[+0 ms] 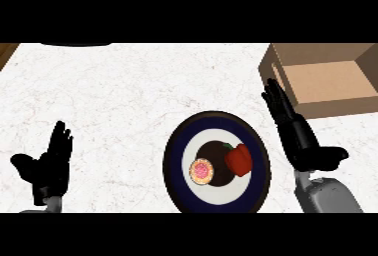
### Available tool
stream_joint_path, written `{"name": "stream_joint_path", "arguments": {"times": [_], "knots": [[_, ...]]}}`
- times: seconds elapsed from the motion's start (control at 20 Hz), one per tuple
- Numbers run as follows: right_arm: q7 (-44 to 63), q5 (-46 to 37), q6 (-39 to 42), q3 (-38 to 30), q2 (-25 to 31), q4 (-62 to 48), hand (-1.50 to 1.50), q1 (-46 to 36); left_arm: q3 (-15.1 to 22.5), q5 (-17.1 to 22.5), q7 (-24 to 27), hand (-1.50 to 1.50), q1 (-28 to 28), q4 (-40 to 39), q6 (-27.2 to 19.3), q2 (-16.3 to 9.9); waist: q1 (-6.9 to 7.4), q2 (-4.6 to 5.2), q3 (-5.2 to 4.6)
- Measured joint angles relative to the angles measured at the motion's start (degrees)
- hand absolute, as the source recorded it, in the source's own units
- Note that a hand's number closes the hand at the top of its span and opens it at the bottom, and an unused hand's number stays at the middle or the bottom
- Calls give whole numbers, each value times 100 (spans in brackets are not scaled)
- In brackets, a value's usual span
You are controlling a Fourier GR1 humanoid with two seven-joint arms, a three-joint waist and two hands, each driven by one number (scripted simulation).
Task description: Pick the bell pepper from the plate and place it in the cardboard box
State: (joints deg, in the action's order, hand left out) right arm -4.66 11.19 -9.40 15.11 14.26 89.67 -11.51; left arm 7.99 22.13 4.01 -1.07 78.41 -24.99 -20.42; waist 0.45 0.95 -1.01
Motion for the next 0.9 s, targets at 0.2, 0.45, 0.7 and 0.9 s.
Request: {"name": "stream_joint_path", "arguments": {"times": [0.2, 0.45, 0.7, 0.9], "knots": [[168, 84, 355, -230, 460, 467, -150, -364, 273, -368, 73, 0, 388, 236, 327, -350, -114, -85, 66], [333, -283, 1006, -494, 1608, 740, -150, -1025, 790, -895, 351, 0, 902, 644, 1066, -915, -233, -141, 80], [-483, -496, 1803, -805, 2435, 617, -150, -934, 919, -993, 343, 0, 1272, 789, 1643, -1174, -154, -104, 100], [-1195, -1137, 2118, -679, 2834, 619, -150, -938, 917, -1018, 375, 0, 1478, 727, 1890, -1180, -101, -89, 103]]}}
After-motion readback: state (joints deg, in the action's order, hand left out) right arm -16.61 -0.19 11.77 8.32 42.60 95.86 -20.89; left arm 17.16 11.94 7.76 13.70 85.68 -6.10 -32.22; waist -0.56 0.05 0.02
